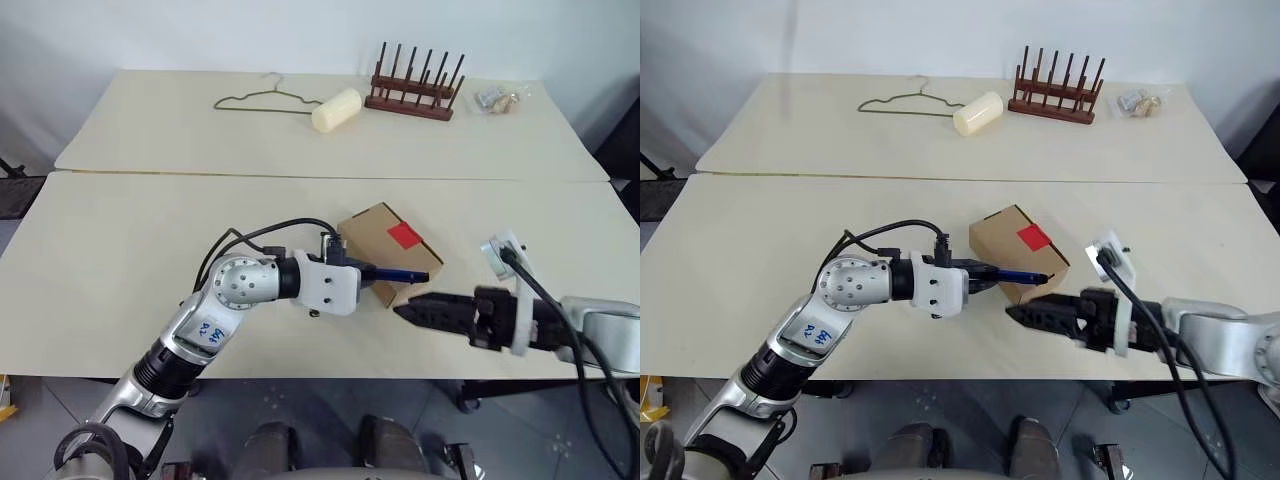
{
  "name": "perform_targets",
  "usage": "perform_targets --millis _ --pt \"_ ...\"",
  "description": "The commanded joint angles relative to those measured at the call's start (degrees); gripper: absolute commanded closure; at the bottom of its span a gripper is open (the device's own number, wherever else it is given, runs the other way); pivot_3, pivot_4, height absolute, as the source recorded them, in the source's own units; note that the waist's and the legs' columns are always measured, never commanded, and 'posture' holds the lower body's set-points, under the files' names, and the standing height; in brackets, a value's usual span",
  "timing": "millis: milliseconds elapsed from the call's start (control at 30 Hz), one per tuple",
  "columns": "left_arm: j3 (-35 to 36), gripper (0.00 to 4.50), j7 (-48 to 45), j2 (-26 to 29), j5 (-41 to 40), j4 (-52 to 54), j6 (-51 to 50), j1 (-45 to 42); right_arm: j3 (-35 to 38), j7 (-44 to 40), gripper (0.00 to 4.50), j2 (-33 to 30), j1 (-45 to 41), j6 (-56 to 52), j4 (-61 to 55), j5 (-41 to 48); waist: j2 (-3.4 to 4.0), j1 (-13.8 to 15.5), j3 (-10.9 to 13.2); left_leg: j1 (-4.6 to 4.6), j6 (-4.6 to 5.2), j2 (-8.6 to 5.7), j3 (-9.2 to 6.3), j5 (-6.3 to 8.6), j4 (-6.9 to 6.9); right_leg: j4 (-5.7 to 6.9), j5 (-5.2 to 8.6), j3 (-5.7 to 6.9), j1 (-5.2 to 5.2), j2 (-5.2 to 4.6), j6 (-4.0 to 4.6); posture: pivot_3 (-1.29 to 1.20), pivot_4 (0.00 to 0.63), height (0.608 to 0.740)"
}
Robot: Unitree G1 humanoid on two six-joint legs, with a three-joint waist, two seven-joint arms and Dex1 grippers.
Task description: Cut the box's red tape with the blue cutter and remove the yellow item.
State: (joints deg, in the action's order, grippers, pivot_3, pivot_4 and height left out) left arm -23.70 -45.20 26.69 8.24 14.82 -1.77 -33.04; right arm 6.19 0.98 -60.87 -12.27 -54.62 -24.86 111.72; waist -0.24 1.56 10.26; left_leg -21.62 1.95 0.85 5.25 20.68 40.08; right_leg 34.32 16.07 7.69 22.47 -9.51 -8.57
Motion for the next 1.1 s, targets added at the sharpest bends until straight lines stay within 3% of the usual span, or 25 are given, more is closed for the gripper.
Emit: perform_targets --millis 33,267,300,367,667,733,1033,1100 --pt "0.47 4.05 -0.83 -0.58 -1.04 1.52 0.84 0.14 0.06 2.80 0.14 1.00 -2.12 -0.01 0.63 1.28 0.00 0.22 0.00 -0.02 0.00 0.00 -0.01 0.00 0.00 -0.01 0.00 0.00 0.00 0.00 0.00 0.00 0.150 0.740" --pt "1.15 4.05 -2.18 -0.69 -2.00 0.97 0.21 0.05 -0.68 3.07 0.14 2.00 -4.77 -2.25 3.17 1.28 0.00 0.18 0.00 -0.10 0.05 0.02 -0.01 0.02 0.00 -0.18 -0.02 0.03 0.00 0.02 -0.04 0.00 0.150 0.740" --pt "1.28 4.05 -2.15 -0.75 -2.01 0.87 0.09 -0.08 -0.87 2.80 0.31 2.18 -5.10 -2.62 3.43 1.28 0.00 0.15 0.00 -0.10 0.05 0.02 -0.01 0.02 -0.01 -0.19 -0.02 0.03 0.00 0.03 -0.04 0.00 0.150 0.740" --pt "1.27 4.05 -2.15 -0.63 -1.69 1.03 0.34 -0.21 -1.17 2.75 0.78 2.55 -5.59 -3.18 3.83 1.28 0.00 0.17 0.00 -0.10 0.05 0.02 -0.01 0.02 -0.01 -0.19 -0.02 0.03 0.00 0.04 -0.04 0.00 0.150 0.740" --pt "1.20 4.05 -1.85 -0.52 -1.07 1.94 0.01 0.31 -1.98 2.40 3.91 2.96 -6.60 -5.22 5.86 1.28 0.00 0.12 0.00 -0.14 0.07 0.02 -0.02 0.03 0.00 -0.23 -0.03 0.05 0.00 0.04 -0.04 0.00 0.150 0.740" --pt "1.17 4.05 -1.90 -0.44 -1.08 2.24 -0.06 0.47 -2.15 2.17 4.38 2.95 -6.68 -5.53 6.15 1.28 0.00 0.12 0.00 -0.15 0.07 0.01 -0.03 0.03 -0.01 -0.23 -0.03 0.06 0.01 0.04 -0.05 0.00 0.150 0.740" --pt "1.80 4.05 -3.50 -0.31 -3.50 2.03 -0.02 0.77 -2.36 1.98 4.36 2.88 -6.54 -5.95 7.04 1.28 0.00 0.13 0.00 -0.18 0.07 0.01 -0.02 0.04 0.00 -0.25 -0.03 0.08 0.02 0.05 -0.06 0.00 0.150 0.740" --pt "4.04 3.34 -3.42 -1.74 -7.81 3.23 -3.59 1.81 -2.18 1.30 4.36 2.51 -6.27 -6.28 7.05 1.28 0.01 0.11 -0.01 -0.19 0.07 0.01 -0.02 0.04 0.00 -0.25 -0.03 0.07 0.02 0.05 -0.06 0.00 0.150 0.740"
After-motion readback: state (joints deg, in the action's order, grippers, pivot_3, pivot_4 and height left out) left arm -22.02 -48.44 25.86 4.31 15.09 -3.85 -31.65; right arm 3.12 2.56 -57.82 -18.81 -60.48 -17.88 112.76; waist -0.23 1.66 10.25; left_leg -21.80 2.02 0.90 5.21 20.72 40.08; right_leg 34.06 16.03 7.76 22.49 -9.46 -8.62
